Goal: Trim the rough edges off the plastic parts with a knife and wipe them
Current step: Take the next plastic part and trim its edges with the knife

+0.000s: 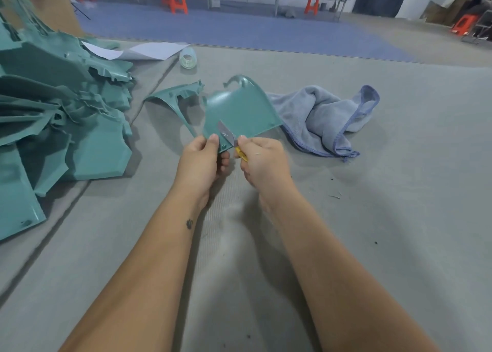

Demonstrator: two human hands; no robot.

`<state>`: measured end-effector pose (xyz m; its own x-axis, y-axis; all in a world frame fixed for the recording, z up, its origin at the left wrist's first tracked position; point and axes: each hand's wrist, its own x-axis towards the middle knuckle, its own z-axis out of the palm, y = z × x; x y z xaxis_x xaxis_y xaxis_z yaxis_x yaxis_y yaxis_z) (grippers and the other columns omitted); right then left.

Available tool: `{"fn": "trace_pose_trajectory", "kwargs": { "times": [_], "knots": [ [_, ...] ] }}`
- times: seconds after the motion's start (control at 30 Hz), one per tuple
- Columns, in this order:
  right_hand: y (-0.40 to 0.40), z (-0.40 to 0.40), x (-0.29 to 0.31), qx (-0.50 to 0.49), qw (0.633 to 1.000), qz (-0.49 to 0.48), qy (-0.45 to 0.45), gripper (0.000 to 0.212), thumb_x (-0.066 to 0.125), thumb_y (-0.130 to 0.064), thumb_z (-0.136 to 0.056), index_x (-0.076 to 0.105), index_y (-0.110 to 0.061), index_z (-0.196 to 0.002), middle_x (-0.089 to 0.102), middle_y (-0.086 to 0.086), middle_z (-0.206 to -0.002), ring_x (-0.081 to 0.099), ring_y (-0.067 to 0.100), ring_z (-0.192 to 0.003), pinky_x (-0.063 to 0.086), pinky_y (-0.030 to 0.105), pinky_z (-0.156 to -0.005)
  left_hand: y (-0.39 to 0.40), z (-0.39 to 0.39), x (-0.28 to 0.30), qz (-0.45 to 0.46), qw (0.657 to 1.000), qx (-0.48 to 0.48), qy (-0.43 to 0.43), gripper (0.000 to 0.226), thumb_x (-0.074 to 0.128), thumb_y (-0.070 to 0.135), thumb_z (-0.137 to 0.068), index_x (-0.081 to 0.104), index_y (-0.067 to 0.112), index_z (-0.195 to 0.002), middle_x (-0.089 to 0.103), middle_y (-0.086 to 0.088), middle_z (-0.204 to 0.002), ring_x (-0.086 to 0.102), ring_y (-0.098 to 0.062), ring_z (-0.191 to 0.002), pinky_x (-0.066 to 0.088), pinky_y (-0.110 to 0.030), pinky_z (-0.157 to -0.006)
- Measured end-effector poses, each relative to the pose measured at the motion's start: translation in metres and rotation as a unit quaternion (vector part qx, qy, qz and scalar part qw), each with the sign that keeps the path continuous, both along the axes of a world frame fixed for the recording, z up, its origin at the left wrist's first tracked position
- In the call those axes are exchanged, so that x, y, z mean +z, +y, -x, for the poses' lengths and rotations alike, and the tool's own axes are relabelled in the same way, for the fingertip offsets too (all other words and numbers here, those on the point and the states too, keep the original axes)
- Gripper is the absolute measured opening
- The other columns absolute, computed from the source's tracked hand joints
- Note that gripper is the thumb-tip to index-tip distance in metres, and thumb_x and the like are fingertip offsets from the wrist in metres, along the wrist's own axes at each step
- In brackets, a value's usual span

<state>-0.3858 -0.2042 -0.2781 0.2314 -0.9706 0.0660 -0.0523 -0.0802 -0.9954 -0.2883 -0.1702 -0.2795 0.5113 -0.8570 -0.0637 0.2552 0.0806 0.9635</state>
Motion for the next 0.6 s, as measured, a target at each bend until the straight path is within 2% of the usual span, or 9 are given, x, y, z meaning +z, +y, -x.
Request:
{"fn": "trace_pose_trajectory", "kwargs": {
  "times": [0.07,0.17,0.27,0.33,0.43,0.53,0.6],
  "knots": [
    [0.001,0.000,0.000,0.004,1.000,-0.004,0.005,0.041,0.052,-0.020,-0.098,0.051,-0.012,-0.058,0.037,-0.010,-0.038,0.028,0.007,-0.038,0.023,0.022,-0.043,-0.001,0.000,0.001,0.016,1.000,0.012,0.007,0.025,0.039,0.016,-0.103,0.057,0.012,-0.085,0.056,0.001,-0.054,0.048,-0.008,-0.047,0.042,-0.018,-0.047],
    [0.000,0.003,-0.001,-0.001,1.000,-0.001,0.017,0.036,0.052,-0.021,-0.098,0.053,-0.007,-0.065,0.034,0.001,-0.049,0.026,0.014,-0.046,0.020,0.028,-0.048,-0.002,-0.001,0.002,0.026,0.999,0.026,0.009,0.026,0.039,0.014,-0.103,0.059,0.013,-0.088,0.058,0.004,-0.052,0.049,-0.008,-0.046,0.043,-0.018,-0.047],
    [-0.002,0.005,-0.002,-0.024,0.999,0.013,0.037,0.042,0.053,-0.022,-0.097,0.051,0.008,-0.069,0.035,0.010,-0.059,0.028,0.021,-0.056,0.023,0.035,-0.057,-0.001,0.003,0.002,0.029,0.999,0.017,0.018,0.025,0.037,0.012,-0.103,0.057,0.011,-0.088,0.056,0.003,-0.052,0.047,-0.008,-0.045,0.041,-0.018,-0.046],
    [-0.003,0.005,-0.002,-0.040,0.998,0.021,0.043,0.042,0.054,-0.022,-0.096,0.052,0.011,-0.070,0.035,0.011,-0.059,0.029,0.022,-0.058,0.025,0.036,-0.059,-0.001,0.007,0.002,0.034,0.999,0.008,0.035,0.025,0.035,0.010,-0.103,0.055,0.010,-0.088,0.054,-0.001,-0.055,0.046,-0.008,-0.044,0.039,-0.017,-0.045],
    [-0.008,0.008,-0.004,-0.058,0.996,0.031,0.057,0.039,0.055,-0.021,-0.095,0.054,-0.003,-0.061,0.036,0.004,-0.052,0.029,0.018,-0.053,0.026,0.032,-0.057,-0.001,0.009,0.003,0.031,0.999,0.000,0.041,0.026,0.035,0.009,-0.104,0.054,0.008,-0.087,0.053,-0.005,-0.060,0.047,-0.007,-0.043,0.039,-0.017,-0.045],
    [-0.010,0.007,-0.008,-0.073,0.992,0.059,0.083,0.047,0.057,-0.021,-0.094,0.043,-0.017,-0.049,0.035,-0.004,-0.047,0.028,0.012,-0.046,0.027,0.029,-0.052,-0.001,0.009,0.001,0.021,0.999,-0.006,0.030,0.027,0.034,0.009,-0.104,0.055,0.008,-0.086,0.052,-0.007,-0.062,0.047,-0.007,-0.042,0.040,-0.017,-0.045],
    [-0.011,0.006,-0.010,-0.088,0.989,0.074,0.097,0.051,0.057,-0.021,-0.094,0.037,-0.017,-0.047,0.034,-0.008,-0.045,0.027,0.010,-0.045,0.027,0.029,-0.049,-0.002,0.009,0.001,0.012,1.000,-0.001,0.028,0.028,0.035,0.009,-0.104,0.055,0.009,-0.084,0.053,-0.006,-0.060,0.047,-0.007,-0.041,0.041,-0.016,-0.044]
  ]
}}
